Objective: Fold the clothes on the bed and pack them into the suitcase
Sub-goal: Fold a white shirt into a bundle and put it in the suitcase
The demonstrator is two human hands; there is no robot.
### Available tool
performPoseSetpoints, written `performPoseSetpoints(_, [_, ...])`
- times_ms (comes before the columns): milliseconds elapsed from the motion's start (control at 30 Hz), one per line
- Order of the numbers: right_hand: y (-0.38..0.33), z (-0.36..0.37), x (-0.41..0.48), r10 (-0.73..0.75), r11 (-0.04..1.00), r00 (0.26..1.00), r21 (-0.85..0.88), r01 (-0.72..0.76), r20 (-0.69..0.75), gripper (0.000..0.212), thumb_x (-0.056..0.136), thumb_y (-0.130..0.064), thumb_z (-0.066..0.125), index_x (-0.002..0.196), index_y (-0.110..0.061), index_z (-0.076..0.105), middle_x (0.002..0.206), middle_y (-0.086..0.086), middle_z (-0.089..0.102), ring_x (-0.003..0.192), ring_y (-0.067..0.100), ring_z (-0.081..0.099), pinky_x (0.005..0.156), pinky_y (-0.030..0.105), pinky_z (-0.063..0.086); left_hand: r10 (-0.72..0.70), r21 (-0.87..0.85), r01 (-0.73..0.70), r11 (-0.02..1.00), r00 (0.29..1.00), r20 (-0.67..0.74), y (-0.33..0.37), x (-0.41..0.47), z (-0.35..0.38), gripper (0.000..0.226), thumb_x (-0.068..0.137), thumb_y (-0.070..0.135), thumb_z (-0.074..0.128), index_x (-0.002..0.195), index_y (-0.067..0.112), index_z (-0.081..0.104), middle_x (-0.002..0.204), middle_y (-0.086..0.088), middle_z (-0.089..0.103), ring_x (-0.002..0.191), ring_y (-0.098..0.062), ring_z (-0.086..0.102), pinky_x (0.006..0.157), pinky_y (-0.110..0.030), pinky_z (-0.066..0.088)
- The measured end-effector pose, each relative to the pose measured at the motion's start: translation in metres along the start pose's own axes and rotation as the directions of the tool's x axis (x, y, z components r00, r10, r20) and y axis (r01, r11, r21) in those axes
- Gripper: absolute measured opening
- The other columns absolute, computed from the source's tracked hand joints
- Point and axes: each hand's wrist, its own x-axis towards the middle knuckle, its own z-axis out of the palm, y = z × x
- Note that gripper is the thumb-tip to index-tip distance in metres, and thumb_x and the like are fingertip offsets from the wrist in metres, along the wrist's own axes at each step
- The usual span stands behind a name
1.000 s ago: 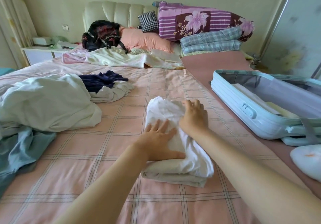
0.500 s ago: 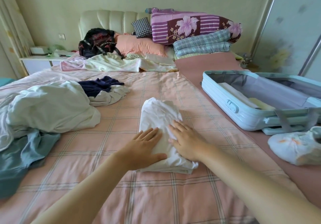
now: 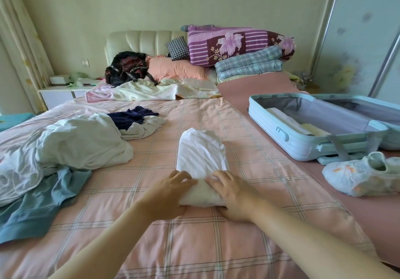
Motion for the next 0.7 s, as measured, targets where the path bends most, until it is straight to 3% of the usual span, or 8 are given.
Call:
performPoseSetpoints(133, [-0.005,-0.006,0.005,0.063,0.998,0.997,-0.024,-0.062,0.045,0.072,0.078,-0.027,0.067,0.143,-0.028,0.035,0.134,-0.005,0.047,0.121,0.019,0.048,0.096,0.038,0.048,-0.043,-0.125,0.033,0.992,0.996,-0.08,0.002,0.007,-0.006,0.033,0.071,0.012,0.062,0.103,0.02,0.059,0.088,0.004,0.061,0.07,-0.019,0.06,0.057,-0.029,0.045])
performPoseSetpoints(200, [-0.001,-0.02,0.005,0.123,0.991,0.986,0.032,-0.127,0.11,0.064,0.08,-0.027,0.066,0.137,-0.031,0.039,0.13,-0.008,0.053,0.118,0.017,0.052,0.089,0.036,0.049,-0.114,-0.257,0.091,0.962,0.99,-0.079,0.002,0.012,-0.019,0.017,0.076,0.023,0.059,0.091,0.017,0.064,0.086,0.007,0.058,0.068,-0.012,0.057,0.056,-0.029,0.044])
performPoseSetpoints(300, [0.006,-0.046,0.007,0.214,0.959,0.974,0.173,-0.224,0.079,0.02,0.078,-0.026,0.066,0.092,-0.023,0.053,0.088,0.0,0.064,0.084,0.026,0.061,0.065,0.033,0.044,-0.265,-0.443,0.244,0.862,0.964,0.016,0.008,0.018,-0.041,0.021,0.076,0.024,0.055,0.078,0.006,0.065,0.077,0.003,0.058,0.061,-0.006,0.05,0.055,-0.025,0.042])
performPoseSetpoints(400, [0.015,-0.072,0.005,0.28,0.815,0.953,0.498,-0.298,0.112,0.015,0.073,-0.015,0.061,0.067,-0.015,0.048,0.062,0.0,0.051,0.059,0.02,0.048,0.054,0.032,0.035,-0.379,-0.59,0.372,0.717,0.918,0.119,0.014,0.024,-0.063,0.015,0.083,0.01,0.056,0.086,0.01,0.07,0.074,0.001,0.064,0.063,-0.011,0.057,0.052,-0.022,0.046])
performPoseSetpoints(467, [0.022,-0.08,0.003,0.326,0.674,0.936,0.662,-0.329,0.133,0.007,0.074,-0.012,0.064,0.071,-0.015,0.058,0.061,-0.006,0.052,0.054,0.012,0.046,0.051,0.027,0.035,-0.427,-0.684,0.397,0.613,0.894,0.136,0.012,0.027,-0.072,0.015,0.089,0.01,0.057,0.095,0.015,0.069,0.085,-0.006,0.068,0.069,-0.016,0.065,0.052,-0.025,0.053])
performPoseSetpoints(567, [0.03,-0.074,0.011,0.506,0.519,0.863,0.794,-0.316,0.013,0.016,0.077,-0.013,0.069,0.08,-0.028,0.067,0.062,-0.016,0.06,0.059,0.005,0.054,0.05,0.023,0.042,-0.537,-0.746,0.434,0.505,0.835,0.122,0.008,0.033,-0.069,0.012,0.097,0.018,0.058,0.107,0.017,0.065,0.088,-0.01,0.07,0.065,-0.021,0.069,0.051,-0.034,0.057])
performPoseSetpoints(633, [0.034,-0.061,0.022,0.586,0.544,0.808,0.767,-0.341,-0.057,0.012,0.084,-0.023,0.069,0.093,-0.03,0.067,0.075,-0.016,0.064,0.075,0.01,0.06,0.063,0.024,0.044,-0.631,-0.671,0.493,0.553,0.774,0.048,0.004,0.04,-0.062,0.017,0.098,0.027,0.058,0.114,0.021,0.061,0.101,-0.006,0.069,0.069,-0.02,0.068,0.061,-0.036,0.057])
performPoseSetpoints(700, [0.036,-0.047,0.035,0.625,0.577,0.779,0.699,-0.424,-0.043,0.019,0.093,-0.036,0.062,0.111,-0.031,0.064,0.093,-0.014,0.065,0.092,0.014,0.061,0.076,0.029,0.045,-0.638,-0.424,0.531,0.734,0.752,-0.163,-0.001,0.047,-0.051,0.028,0.096,0.025,0.061,0.124,0.022,0.058,0.13,-0.002,0.055,0.1,-0.019,0.06,0.084,-0.033,0.05])
